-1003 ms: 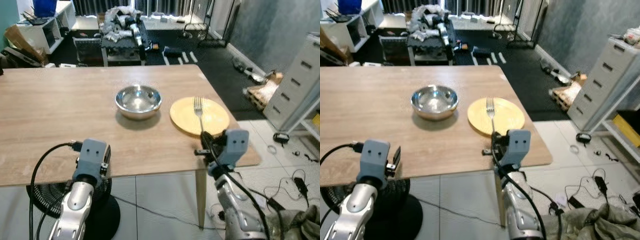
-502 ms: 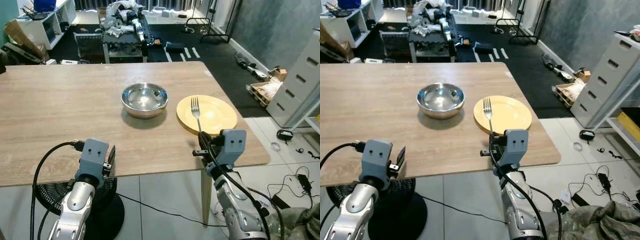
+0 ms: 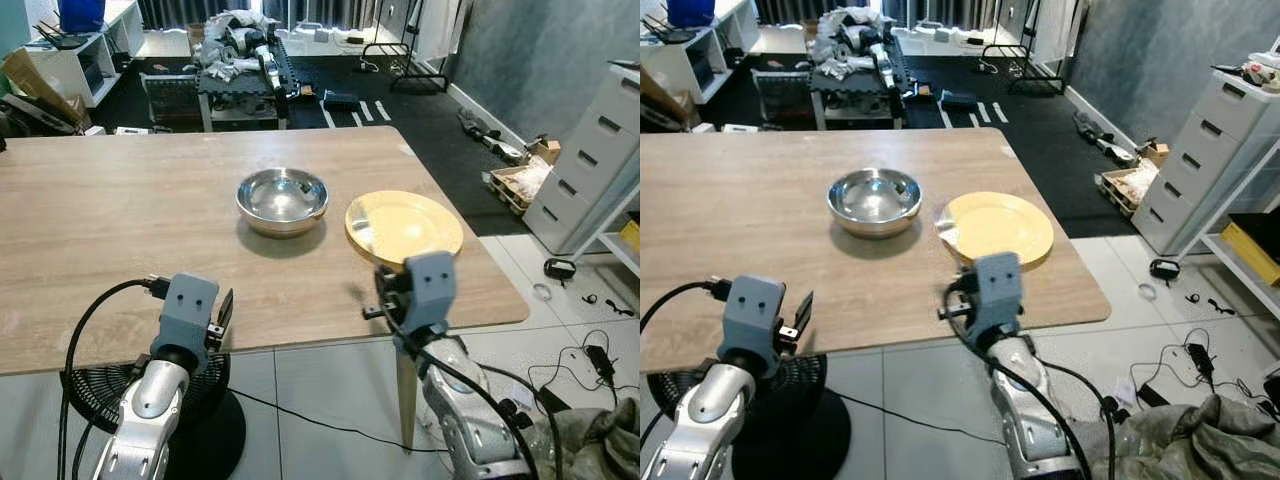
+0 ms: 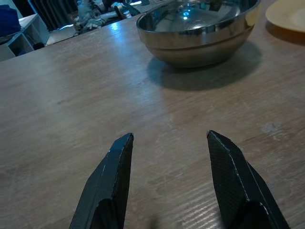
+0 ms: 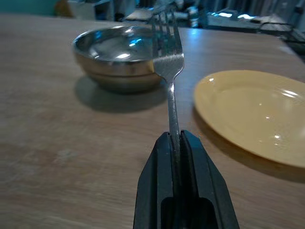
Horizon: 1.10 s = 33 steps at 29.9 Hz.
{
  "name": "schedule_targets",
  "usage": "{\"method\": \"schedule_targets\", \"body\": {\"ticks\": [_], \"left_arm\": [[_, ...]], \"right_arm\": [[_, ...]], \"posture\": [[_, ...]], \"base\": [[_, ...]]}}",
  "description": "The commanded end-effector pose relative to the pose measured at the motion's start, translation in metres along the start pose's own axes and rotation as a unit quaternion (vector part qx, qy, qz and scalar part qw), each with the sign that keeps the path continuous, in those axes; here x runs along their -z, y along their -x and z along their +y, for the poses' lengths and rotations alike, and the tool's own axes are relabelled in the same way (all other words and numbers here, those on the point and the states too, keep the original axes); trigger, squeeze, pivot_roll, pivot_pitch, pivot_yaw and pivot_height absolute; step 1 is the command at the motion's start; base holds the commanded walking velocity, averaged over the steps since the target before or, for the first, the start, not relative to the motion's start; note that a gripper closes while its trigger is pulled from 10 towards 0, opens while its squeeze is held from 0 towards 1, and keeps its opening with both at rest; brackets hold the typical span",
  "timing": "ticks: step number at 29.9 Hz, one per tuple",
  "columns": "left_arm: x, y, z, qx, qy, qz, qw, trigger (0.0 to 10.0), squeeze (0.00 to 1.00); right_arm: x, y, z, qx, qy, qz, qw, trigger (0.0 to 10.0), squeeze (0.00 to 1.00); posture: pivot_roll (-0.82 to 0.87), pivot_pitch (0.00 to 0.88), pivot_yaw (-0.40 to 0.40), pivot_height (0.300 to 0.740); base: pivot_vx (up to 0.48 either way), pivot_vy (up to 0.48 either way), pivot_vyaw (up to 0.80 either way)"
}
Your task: Setting the table
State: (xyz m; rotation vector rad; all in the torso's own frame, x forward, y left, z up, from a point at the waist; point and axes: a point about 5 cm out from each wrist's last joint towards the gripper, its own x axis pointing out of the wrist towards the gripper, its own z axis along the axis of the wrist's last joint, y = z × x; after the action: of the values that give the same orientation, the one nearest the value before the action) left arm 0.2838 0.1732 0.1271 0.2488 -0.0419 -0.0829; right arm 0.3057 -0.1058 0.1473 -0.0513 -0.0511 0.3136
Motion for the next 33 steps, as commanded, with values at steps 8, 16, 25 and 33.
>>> {"method": "schedule_targets", "body": {"ticks": [8,16,25,33], "left_arm": [[-0.004,0.005,-0.005,0.006,0.008,0.002,1.0,10.0,0.0],[-0.017,0.011,0.001,0.043,0.017,-0.004,0.999,10.0,0.0],[-0.044,0.015,0.028,0.112,-0.022,-0.02,0.993,10.0,0.0],[-0.044,0.016,0.017,0.124,-0.011,-0.013,0.992,10.0,0.0]], "right_arm": [[0.016,-0.022,0.015,0.035,-0.026,0.072,0.996,10.0,0.0],[0.024,-0.026,0.003,0.07,-0.044,0.101,0.991,10.0,0.0],[0.029,-0.03,0.004,0.081,-0.074,0.124,0.986,10.0,0.0],[0.03,-0.033,0.008,0.077,-0.088,0.126,0.985,10.0,0.82]], "posture": [[0.04,0.02,0.03,0.74],[0.05,0.031,0.024,0.74],[0.07,0.032,0.02,0.74],[0.07,0.032,0.016,0.74]], "base": [[0.0,0.0,0.0],[0.0,0.0,0.0],[0.0,0.0,0.0],[0.0,0.0,0.0]]}}
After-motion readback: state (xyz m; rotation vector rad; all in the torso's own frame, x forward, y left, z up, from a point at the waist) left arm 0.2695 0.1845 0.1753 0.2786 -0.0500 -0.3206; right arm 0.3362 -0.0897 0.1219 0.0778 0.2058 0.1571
